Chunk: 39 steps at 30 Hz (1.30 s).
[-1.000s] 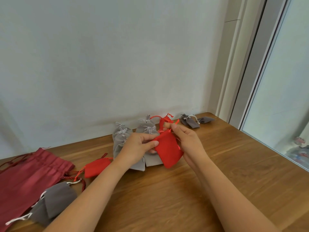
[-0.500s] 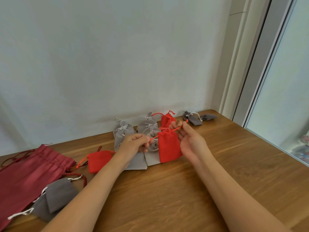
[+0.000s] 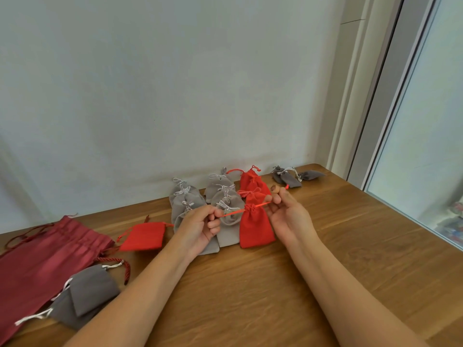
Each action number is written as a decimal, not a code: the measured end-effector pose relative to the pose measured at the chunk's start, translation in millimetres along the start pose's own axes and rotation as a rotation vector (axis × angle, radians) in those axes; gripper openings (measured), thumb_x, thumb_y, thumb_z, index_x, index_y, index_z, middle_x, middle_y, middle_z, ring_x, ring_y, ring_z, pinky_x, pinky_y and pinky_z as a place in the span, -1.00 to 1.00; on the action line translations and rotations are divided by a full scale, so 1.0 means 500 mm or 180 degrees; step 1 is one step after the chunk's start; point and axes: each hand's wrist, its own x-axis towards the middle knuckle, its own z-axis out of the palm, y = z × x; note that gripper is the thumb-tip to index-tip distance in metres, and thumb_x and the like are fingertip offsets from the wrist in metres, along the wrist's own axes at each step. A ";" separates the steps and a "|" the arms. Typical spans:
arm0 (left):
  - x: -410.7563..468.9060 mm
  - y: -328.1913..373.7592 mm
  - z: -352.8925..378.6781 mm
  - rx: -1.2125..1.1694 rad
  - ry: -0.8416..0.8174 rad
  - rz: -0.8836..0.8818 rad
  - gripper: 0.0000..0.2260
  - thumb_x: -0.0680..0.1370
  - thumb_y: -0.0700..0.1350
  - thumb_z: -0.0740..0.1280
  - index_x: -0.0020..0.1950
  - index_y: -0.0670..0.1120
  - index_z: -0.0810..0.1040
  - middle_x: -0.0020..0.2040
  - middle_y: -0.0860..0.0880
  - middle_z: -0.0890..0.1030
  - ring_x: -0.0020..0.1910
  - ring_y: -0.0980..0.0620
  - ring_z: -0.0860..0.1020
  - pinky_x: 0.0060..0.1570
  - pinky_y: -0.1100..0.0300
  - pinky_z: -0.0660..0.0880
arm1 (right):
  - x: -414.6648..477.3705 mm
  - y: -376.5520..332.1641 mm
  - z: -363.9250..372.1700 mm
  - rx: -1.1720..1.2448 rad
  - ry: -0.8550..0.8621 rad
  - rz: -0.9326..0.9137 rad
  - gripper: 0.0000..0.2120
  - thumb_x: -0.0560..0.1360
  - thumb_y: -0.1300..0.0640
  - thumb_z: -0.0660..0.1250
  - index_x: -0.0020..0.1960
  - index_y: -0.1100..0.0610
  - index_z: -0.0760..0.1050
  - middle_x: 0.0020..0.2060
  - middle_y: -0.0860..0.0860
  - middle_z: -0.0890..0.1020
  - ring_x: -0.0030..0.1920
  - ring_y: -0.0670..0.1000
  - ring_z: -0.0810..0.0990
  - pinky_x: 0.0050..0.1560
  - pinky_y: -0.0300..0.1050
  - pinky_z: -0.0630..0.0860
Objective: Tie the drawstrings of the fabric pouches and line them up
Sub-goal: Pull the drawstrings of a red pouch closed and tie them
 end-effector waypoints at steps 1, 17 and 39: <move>0.000 -0.001 0.000 0.0016 -0.0005 -0.0006 -0.71 0.57 -0.35 0.12 -0.34 -0.13 0.34 -0.45 -0.01 0.49 -0.61 0.19 0.31 -0.62 0.36 0.27 | 0.001 -0.004 0.001 0.0056 -0.0015 -0.0040 -0.72 0.65 0.19 0.07 -0.18 0.21 0.42 -0.53 -0.03 0.42 -0.43 -0.08 0.49 -0.18 -0.24 0.51; -0.012 -0.006 0.009 0.0152 -0.0432 -0.0030 -0.84 0.46 -0.18 0.30 0.00 -0.16 0.58 -0.26 -0.07 0.67 -0.30 0.07 0.65 -0.28 0.26 0.60 | -0.030 0.035 0.024 -0.1699 -0.1014 -0.0100 -0.72 0.64 0.22 0.09 -0.15 0.22 0.49 -0.49 -0.05 0.25 -0.51 -0.13 0.24 -0.45 -0.31 0.27; -0.021 -0.013 0.012 0.0886 -0.0677 -0.0020 -0.88 0.34 -0.23 0.41 -0.17 -0.13 0.72 -0.24 -0.08 0.61 -0.26 0.08 0.54 -0.19 0.29 0.53 | -0.032 0.045 0.041 -0.2894 -0.1532 -0.0292 -0.76 0.41 0.12 0.41 0.06 0.12 0.66 -0.01 0.09 0.43 0.11 -0.03 0.46 0.19 -0.22 0.46</move>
